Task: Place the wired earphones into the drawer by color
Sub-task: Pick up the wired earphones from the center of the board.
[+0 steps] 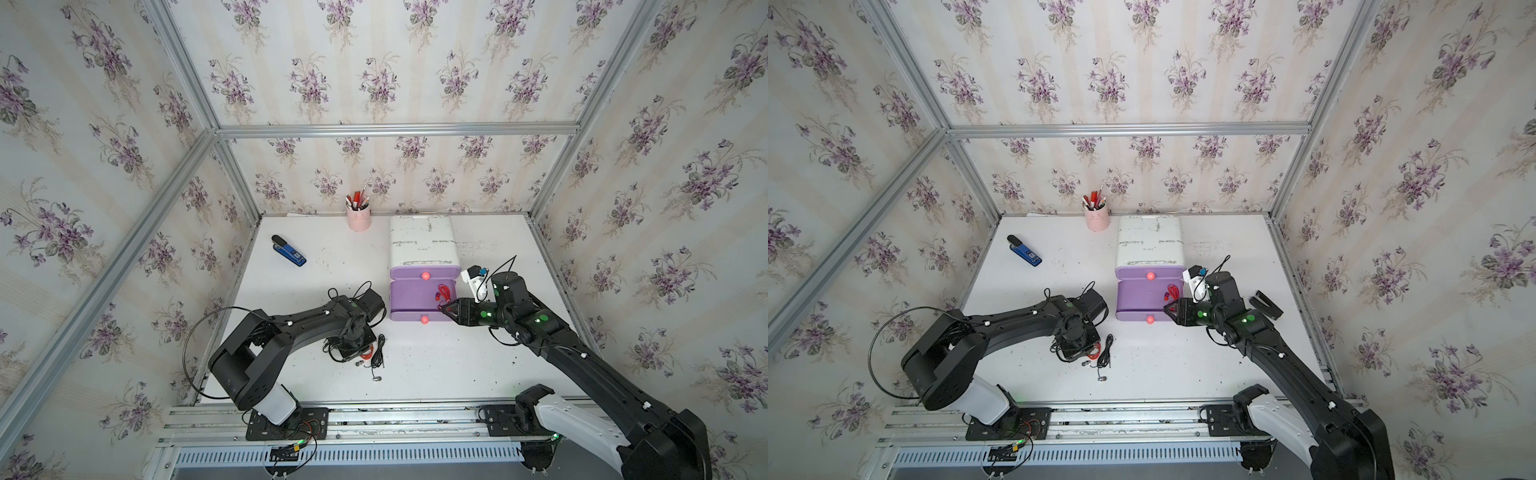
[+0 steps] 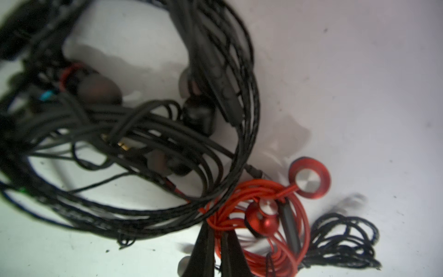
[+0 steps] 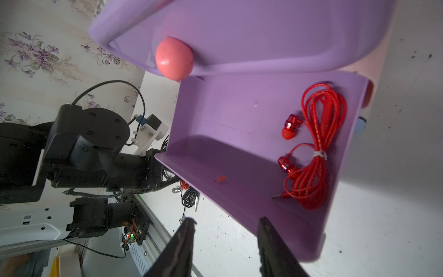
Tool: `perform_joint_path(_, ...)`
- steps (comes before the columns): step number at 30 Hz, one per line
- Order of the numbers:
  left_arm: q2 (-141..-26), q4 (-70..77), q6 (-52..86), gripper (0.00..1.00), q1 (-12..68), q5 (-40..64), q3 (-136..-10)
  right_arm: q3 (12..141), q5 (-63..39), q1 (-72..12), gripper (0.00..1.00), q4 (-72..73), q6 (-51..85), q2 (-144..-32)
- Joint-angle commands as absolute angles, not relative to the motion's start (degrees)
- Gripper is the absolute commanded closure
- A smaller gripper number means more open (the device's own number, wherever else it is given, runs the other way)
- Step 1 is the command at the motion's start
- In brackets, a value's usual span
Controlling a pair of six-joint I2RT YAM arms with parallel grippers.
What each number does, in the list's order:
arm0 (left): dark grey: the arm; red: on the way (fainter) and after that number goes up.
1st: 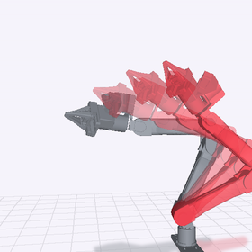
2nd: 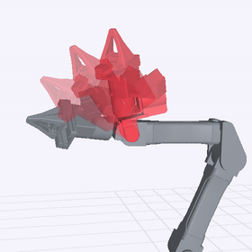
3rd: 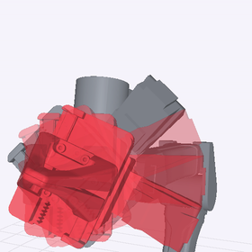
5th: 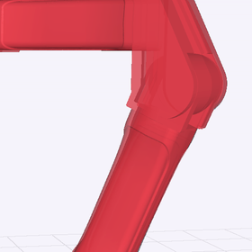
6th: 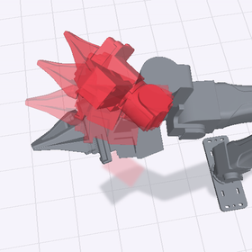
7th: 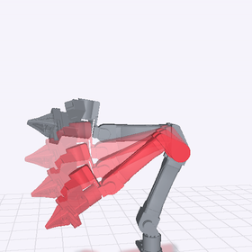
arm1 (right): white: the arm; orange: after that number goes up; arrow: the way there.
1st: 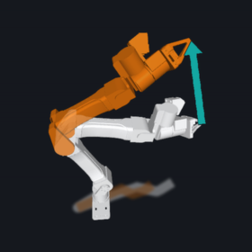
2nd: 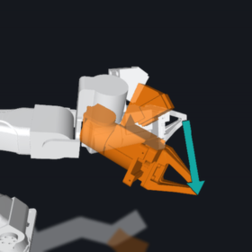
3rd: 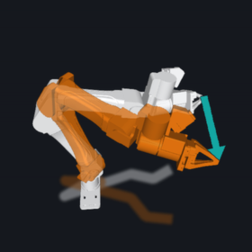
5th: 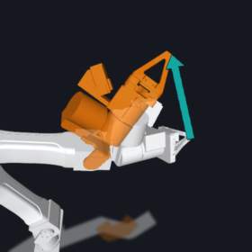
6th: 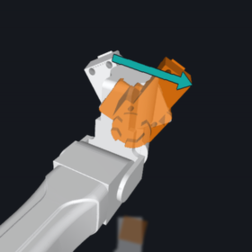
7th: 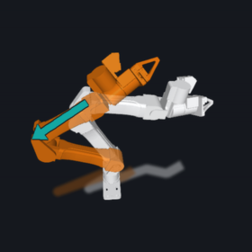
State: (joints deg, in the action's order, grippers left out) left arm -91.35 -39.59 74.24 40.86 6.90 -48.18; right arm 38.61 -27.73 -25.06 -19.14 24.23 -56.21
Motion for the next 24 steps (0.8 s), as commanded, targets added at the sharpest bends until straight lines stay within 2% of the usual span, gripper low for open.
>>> perform_joint_path(1,-91.2,-36.4,72.7,0.91,40.8,6.0,-47.5,38.6,-27.1,-25.1,0.53,-19.0,24.2,-56.0)
perform_joint_path(8,-84.8,-37.3,69.6,0.93,40.8,4.5,-47.3,39.1,-27.3,-25.0,0.53,-18.7,24.6,-56.2)
perform_joint_path(15,-72.7,-42.9,65.5,0.92,40.9,0.6,-48.2,39.5,-28.1,-25.0,0.53,-17.4,25.6,-56.3)
perform_joint_path(24,-64.9,-46.4,61.6,0.94,40.8,1.2,-50.5,42.5,-30.3,-25.1,0.53,-15.5,26.7,-57.7)
